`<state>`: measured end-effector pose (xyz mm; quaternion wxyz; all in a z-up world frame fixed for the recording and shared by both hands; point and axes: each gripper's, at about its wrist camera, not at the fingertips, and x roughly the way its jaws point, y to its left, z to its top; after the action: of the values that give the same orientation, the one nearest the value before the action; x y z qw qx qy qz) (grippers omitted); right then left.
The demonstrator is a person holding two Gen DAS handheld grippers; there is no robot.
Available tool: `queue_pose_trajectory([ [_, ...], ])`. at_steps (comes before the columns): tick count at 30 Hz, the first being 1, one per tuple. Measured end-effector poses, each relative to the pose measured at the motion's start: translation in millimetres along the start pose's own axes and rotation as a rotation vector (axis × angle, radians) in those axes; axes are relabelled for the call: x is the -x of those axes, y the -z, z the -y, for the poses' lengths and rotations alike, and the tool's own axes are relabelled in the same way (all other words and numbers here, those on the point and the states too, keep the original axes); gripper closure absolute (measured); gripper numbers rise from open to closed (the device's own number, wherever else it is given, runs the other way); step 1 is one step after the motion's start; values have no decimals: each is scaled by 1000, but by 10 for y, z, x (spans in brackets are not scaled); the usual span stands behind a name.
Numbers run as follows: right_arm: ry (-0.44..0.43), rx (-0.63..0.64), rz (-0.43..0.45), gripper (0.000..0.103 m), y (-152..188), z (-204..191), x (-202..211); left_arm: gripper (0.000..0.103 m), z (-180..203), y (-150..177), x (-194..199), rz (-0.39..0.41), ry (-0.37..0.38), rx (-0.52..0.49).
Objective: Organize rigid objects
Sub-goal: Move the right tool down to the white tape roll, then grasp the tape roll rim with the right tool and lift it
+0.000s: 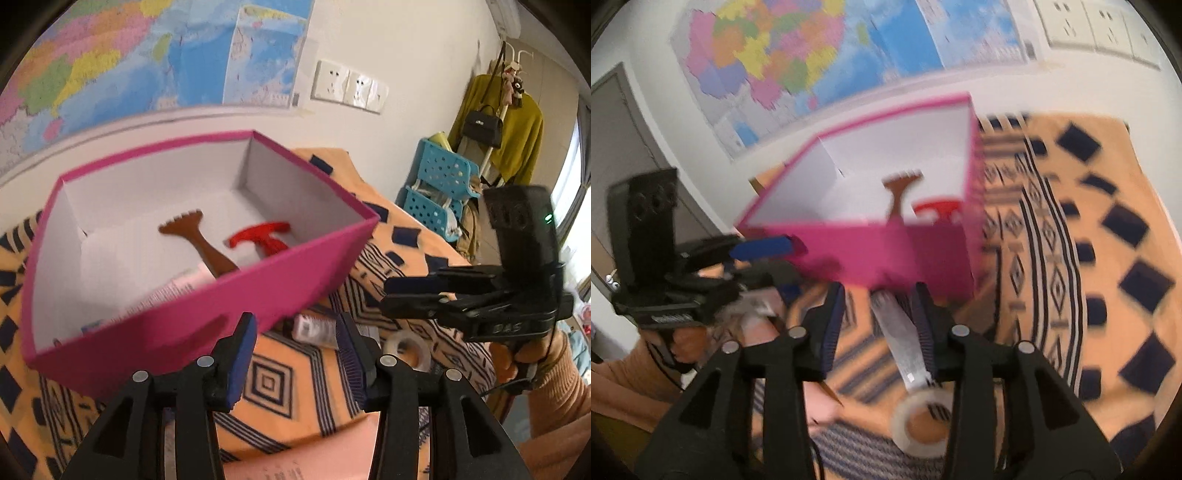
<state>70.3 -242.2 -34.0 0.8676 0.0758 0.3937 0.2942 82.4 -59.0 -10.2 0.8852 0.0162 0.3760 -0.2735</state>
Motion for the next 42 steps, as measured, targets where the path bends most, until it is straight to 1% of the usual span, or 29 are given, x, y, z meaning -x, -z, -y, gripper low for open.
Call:
queue_pose_trajectory([
  [4,37,-47,-47,63,213,138,-82,58,60,102,-50,-24,11,4],
  [7,50,-83,-60,63,338,237,-50,58,121,172,-68,-41,30,3],
  [10,70,-94,-66,63,428,296,21,58,197,227,-92,-55,50,2],
  [14,99,-68,-82,63,508,287,94,58,349,300,-155,-79,88,-16],
  [20,137,-17,-111,63,609,218,77,58,592,388,-293,-130,127,-50],
  [23,154,26,-115,63,645,147,65,58,645,416,-338,-147,156,-46],
  [28,165,45,-120,66,651,152,43,59,679,448,-387,-169,168,-41],
  [31,175,54,-142,66,663,159,-21,59,692,455,-421,-180,179,-34],
  [32,178,61,-137,67,668,160,-28,59,697,461,-434,-184,179,-33],
  [34,198,75,-136,72,666,143,-31,59,700,474,-454,-191,180,-29],
  [35,204,73,-135,80,666,148,-30,59,704,479,-466,-195,183,-27],
  [36,206,64,-133,85,664,165,-25,59,709,483,-476,-198,185,-25],
  [42,198,46,-110,85,665,151,53,60,724,498,-517,-214,200,-12],
])
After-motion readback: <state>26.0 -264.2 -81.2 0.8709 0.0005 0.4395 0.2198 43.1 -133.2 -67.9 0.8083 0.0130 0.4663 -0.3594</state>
